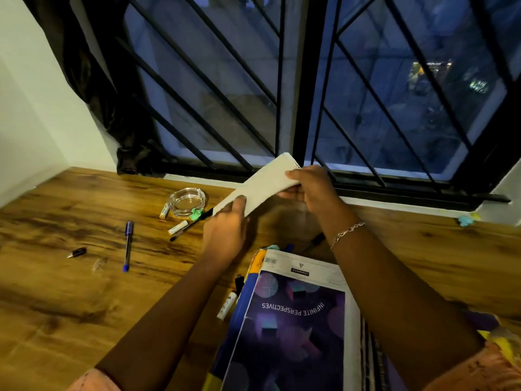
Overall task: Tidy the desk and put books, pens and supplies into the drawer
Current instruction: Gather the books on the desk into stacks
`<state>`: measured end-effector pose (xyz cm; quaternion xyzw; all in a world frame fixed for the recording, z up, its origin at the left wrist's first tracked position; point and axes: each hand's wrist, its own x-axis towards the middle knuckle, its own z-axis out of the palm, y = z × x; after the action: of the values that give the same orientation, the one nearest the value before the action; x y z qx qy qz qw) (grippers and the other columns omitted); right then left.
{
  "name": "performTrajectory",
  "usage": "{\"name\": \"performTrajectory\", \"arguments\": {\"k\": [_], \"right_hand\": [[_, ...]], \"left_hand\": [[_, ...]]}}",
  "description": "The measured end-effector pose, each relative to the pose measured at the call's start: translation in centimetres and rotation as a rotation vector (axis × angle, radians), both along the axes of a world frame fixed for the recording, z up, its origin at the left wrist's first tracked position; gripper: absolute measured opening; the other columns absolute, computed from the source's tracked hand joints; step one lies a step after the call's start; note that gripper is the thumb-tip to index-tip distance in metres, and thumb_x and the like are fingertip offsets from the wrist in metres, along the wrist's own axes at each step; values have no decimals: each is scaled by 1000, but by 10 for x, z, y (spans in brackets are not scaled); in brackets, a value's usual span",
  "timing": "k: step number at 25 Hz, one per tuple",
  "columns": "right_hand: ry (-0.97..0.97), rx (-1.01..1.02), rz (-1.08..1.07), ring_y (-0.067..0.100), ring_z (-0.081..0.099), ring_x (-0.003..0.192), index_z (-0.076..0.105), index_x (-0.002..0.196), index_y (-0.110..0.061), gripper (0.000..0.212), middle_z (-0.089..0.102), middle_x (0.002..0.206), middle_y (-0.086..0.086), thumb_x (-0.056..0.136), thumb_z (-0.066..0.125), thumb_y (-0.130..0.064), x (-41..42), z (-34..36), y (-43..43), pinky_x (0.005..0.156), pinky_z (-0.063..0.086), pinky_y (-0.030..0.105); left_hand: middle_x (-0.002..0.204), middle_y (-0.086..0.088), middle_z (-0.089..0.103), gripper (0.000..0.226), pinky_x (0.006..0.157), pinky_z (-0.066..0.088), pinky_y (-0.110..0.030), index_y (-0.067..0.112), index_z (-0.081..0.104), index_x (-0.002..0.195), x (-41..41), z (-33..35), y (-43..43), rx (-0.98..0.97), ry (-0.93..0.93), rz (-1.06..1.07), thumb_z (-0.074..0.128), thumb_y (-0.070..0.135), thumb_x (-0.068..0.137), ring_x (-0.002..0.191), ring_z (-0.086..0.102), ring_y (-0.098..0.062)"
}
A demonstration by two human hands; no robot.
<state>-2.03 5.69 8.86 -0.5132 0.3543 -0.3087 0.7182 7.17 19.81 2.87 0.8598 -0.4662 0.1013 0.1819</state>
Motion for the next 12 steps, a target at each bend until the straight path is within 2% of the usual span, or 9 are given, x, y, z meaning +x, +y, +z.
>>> {"name": "performTrajectory", "arguments": {"k": [3,5,7,9,10,12], "right_hand": [[-55,-56,-8,22,66,55,51,80,-7,20,63,72,17,90,58,-24,-36,44,11,52,58,29],[-43,-151,-32,19,67,54,53,82,-11,31,66,67,14,90,53,-40,-66,59,13,57,59,31],[46,-305,-169,13,64,52,55,80,-10,27,64,67,11,92,52,-35,-98,54,8,57,56,30],[194,-434,-288,17,64,73,58,91,-7,20,64,86,13,90,57,-27,-132,38,3,70,55,34],[251,-450,-280,21,63,86,58,103,-6,25,62,98,14,89,58,-27,-150,30,3,77,55,36],[298,-450,-206,22,59,91,55,118,-4,33,60,106,13,90,55,-22,-185,20,7,73,53,25]], "left_hand": [[111,-10,65,44,77,50,-33,17,34,135,-29,33,-2,-81,-10,-9,49,15,93,97,63,-25],[108,-13,65,35,77,50,-33,10,44,127,-54,51,-3,-297,124,-25,49,11,92,98,63,-28],[104,-14,64,29,77,45,-28,4,51,120,-78,62,-6,-547,389,-76,51,5,91,98,60,-25],[101,-9,61,28,80,45,-27,3,53,116,-103,68,-8,-687,745,-173,50,-4,89,97,59,-23],[98,-7,61,28,82,48,-31,5,53,114,-118,68,-7,-719,922,-206,49,-6,89,94,59,-22],[93,-4,62,28,81,51,-34,12,52,111,-151,64,-3,-671,1177,-223,47,-6,90,87,60,-18]]}}
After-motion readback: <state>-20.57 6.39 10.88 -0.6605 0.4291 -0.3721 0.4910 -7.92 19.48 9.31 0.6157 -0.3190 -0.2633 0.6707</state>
